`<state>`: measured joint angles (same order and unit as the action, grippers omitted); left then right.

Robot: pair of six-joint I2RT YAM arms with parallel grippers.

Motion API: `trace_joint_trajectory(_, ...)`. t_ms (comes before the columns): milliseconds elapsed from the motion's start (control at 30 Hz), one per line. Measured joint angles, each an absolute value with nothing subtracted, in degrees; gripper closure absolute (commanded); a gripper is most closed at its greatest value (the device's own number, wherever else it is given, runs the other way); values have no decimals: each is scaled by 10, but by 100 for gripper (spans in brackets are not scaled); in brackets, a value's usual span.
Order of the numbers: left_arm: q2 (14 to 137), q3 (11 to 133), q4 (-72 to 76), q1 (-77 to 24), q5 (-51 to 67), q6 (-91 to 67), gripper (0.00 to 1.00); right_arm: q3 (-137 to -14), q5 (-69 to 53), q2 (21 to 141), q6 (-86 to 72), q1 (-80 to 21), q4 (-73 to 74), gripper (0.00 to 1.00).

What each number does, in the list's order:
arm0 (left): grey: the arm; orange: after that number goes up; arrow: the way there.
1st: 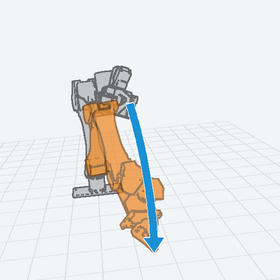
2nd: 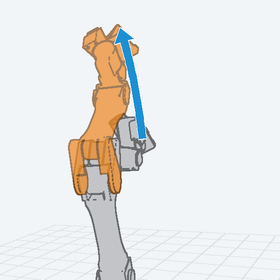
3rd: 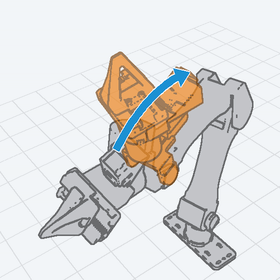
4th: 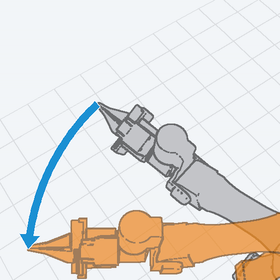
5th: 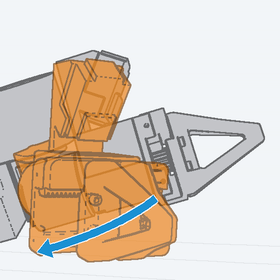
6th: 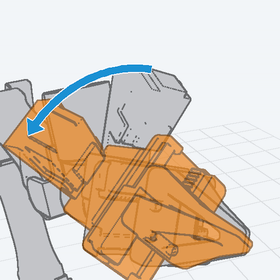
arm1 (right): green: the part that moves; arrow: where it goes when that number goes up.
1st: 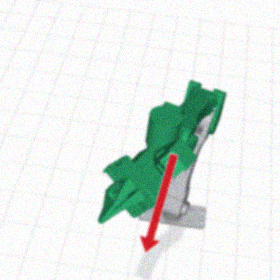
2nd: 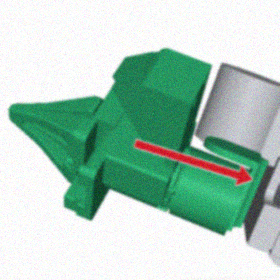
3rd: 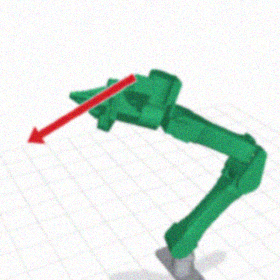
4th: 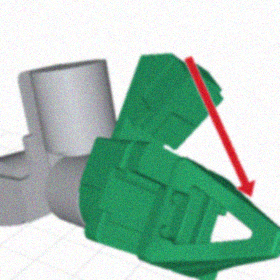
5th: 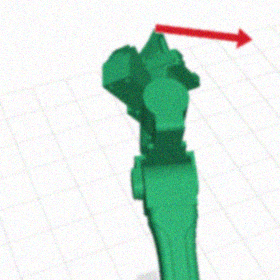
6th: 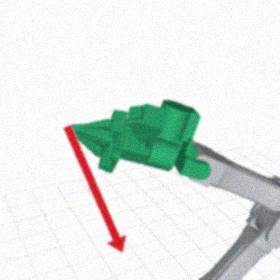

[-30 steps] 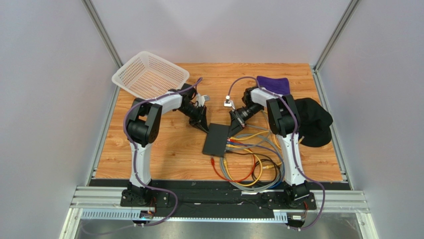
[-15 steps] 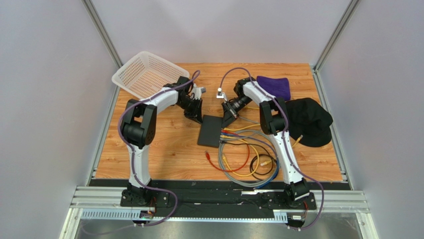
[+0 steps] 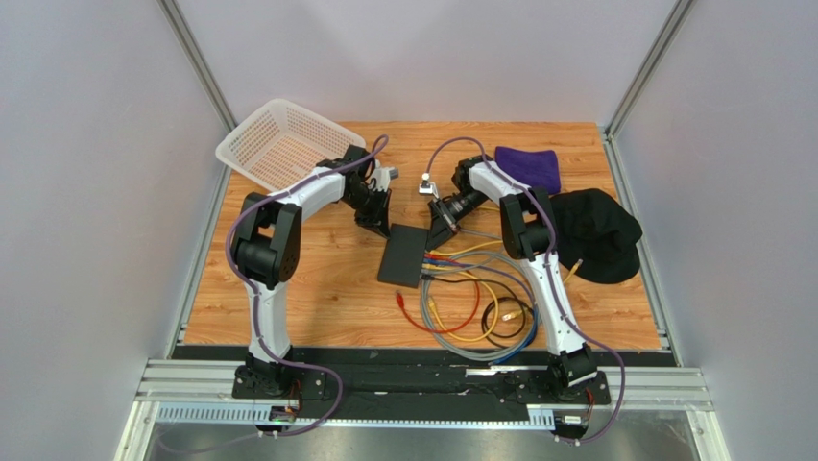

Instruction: Pull the plug from the switch port

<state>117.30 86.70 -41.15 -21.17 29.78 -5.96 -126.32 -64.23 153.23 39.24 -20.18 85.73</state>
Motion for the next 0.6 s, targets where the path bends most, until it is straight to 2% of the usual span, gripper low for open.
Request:
trace_joint_trajectory(167,1133,870,-424,-184,306,-41,100,-1258,-652,1532,390,-205,849,100)
trace_joint_trajectory(300,1107,874,-416,-160,377,-32,100,-1263,-650,1532,385,-206,850,100)
trace_joint_trajectory(600,1176,880,-363,-232,461,-97,100,-1277,-645,1536,373,-214,848,100)
